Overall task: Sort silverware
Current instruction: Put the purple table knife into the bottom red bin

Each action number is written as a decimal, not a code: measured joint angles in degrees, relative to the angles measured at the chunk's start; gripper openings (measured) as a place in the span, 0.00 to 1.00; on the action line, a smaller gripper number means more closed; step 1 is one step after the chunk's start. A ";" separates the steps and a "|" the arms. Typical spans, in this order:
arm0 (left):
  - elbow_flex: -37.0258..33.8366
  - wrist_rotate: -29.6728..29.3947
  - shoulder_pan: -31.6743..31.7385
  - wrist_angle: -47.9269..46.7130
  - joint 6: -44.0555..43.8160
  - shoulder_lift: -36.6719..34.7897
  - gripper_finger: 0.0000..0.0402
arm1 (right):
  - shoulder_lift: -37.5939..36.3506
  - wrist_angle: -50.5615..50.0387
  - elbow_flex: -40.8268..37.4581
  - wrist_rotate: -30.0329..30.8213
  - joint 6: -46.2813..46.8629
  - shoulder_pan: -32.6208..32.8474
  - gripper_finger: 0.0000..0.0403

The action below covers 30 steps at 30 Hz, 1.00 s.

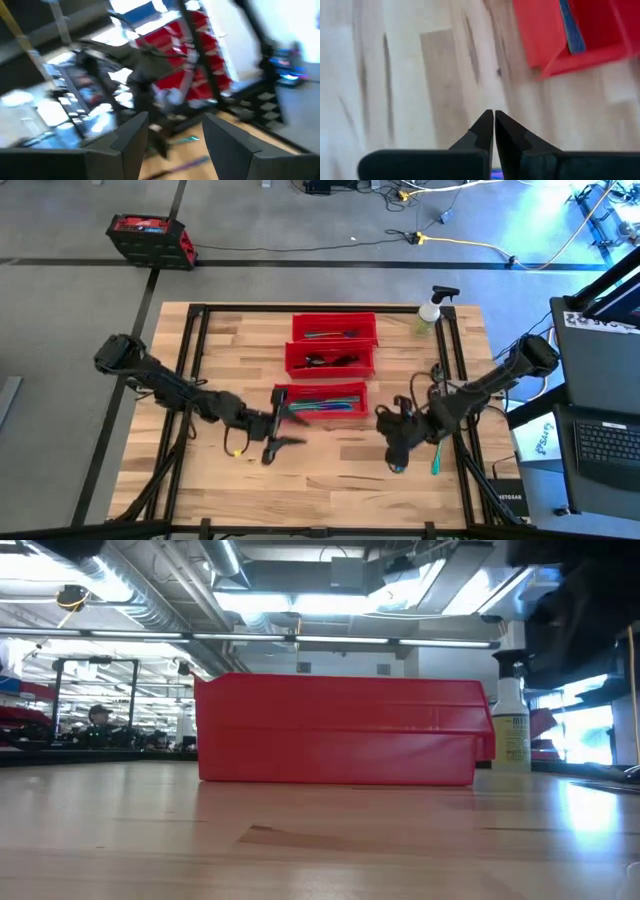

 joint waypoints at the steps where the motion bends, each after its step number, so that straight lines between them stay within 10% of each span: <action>1: 0.00 0.01 -1.10 -1.04 -0.80 0.25 0.44 | 0.04 -0.26 0.00 0.53 3.79 1.54 0.00; 10: 0.07 -0.81 -8.56 -1.54 -8.73 6.54 0.44 | 2.85 -4.55 -2.62 1.69 29.88 13.23 0.00; 30: 0.04 -10.81 -12.36 5.51 -29.10 18.43 0.44 | 21.05 -4.99 -2.54 -3.12 28.80 17.46 0.00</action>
